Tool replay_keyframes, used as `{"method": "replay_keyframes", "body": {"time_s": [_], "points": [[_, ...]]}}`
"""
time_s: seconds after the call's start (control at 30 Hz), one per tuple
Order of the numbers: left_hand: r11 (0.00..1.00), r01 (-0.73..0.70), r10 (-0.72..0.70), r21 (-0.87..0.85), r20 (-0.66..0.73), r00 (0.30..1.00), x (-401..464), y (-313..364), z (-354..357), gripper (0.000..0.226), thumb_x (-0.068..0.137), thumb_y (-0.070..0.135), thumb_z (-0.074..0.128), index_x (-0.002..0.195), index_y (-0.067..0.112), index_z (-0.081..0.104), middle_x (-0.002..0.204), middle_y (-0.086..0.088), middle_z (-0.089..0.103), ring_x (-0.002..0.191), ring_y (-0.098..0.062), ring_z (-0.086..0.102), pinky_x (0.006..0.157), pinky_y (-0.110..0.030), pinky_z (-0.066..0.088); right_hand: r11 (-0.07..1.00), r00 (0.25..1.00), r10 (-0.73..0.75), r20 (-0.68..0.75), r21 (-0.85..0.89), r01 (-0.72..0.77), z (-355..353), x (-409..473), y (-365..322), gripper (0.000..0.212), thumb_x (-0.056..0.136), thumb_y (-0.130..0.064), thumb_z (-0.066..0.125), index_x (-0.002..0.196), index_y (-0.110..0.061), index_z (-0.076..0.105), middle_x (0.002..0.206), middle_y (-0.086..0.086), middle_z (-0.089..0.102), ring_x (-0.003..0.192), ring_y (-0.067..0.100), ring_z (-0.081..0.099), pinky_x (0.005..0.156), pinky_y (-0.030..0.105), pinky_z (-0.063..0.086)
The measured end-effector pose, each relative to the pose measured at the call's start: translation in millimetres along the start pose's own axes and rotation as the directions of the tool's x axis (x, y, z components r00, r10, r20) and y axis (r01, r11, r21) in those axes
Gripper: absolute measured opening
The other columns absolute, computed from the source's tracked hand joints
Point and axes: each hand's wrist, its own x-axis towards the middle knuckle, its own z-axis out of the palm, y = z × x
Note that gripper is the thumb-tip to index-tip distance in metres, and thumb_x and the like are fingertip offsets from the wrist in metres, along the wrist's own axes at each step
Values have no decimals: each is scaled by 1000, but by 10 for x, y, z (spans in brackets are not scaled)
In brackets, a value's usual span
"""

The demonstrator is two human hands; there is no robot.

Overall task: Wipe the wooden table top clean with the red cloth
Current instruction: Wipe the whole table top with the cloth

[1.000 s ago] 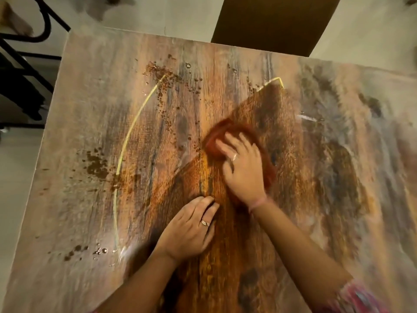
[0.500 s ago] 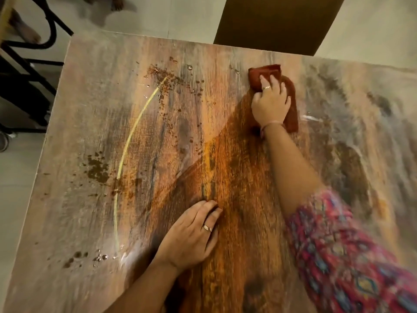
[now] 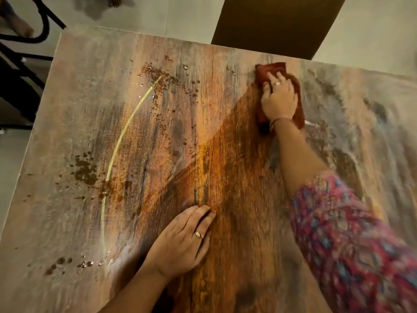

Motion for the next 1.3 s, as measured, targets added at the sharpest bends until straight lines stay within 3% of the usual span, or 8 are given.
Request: {"method": "replay_keyframes", "body": {"time_s": [0.1, 0.17, 0.4, 0.6, 0.77, 1.0, 1.17, 1.3], "points": [[1000, 7, -8, -26, -3, 1000, 23, -8, -18, 44, 93, 33, 46, 127, 7, 59, 126, -12, 59, 119, -23, 47, 110, -36, 30, 991, 991, 133, 13, 8, -134, -86, 440, 44, 46, 103, -34, 31, 149, -29, 34, 160, -4, 23, 148, 25, 13, 119, 53, 9], [1000, -3, 3, -17, -10, 1000, 26, -10, -18, 44, 93, 32, 46, 126, 6, 59, 125, -13, 59, 119, -23, 46, 109, -36, 30, 992, 992, 125, 6, -3, -125, -60, 274, 95, 47, 103, -33, 30, 149, -29, 32, 160, -3, 23, 148, 25, 13, 119, 53, 9], [1000, -3, 3, -30, -10, 1000, 14, -11, -27, 44, 93, 31, 46, 126, 6, 60, 126, -13, 60, 118, -25, 53, 109, -35, 33, 996, 983, 60, -171, -61, -71, 68, -1676, 481, 45, 99, -29, 40, 142, -22, 46, 152, 1, 40, 143, 27, 31, 113, 52, 24], [998, 22, -20, -52, 28, 999, 45, 30, -119, 43, 91, 31, 47, 125, 8, 61, 123, -11, 61, 115, -23, 55, 105, -35, 39, 992, 986, 77, -147, -92, -92, 120, -2340, 579, 48, 95, -31, 39, 141, -23, 48, 151, 2, 41, 143, 29, 30, 112, 56, 22], [996, 64, -62, -57, 32, 998, 353, -32, -185, 43, 90, 28, 47, 123, 4, 61, 121, -13, 61, 113, -27, 58, 101, -40, 45, 988, 993, 90, -81, -118, -99, 83, -1924, 489, 45, 100, -31, 42, 145, -30, 42, 156, -1, 34, 146, 27, 23, 115, 54, 16], [988, 124, -114, -88, 112, 987, 494, -135, -117, 50, 93, 37, 44, 129, 5, 57, 129, -12, 58, 121, -26, 53, 104, -40, 43, 994, 998, 62, -29, -87, -64, -13, -363, 192, 46, 102, -32, 35, 147, -31, 36, 159, -2, 26, 148, 26, 17, 118, 52, 12], [991, 102, -94, -84, 95, 991, 477, -181, 0, 50, 93, 40, 43, 128, 7, 58, 129, -9, 58, 122, -23, 50, 112, -34, 28, 996, 999, 33, 26, -88, -30, -76, 706, -5, 46, 102, -31, 31, 149, -31, 32, 160, -3, 22, 148, 27, 14, 119, 54, 9], [994, 93, -91, -57, 49, 995, 475, -185, 38, 50, 93, 39, 44, 128, 6, 59, 129, -10, 58, 122, -23, 49, 112, -36, 27, 997, 999, -16, 33, -80, 19, 2, 700, -126, 46, 102, -30, 32, 148, -30, 33, 159, -2, 25, 148, 26, 17, 119, 54, 11]]}}
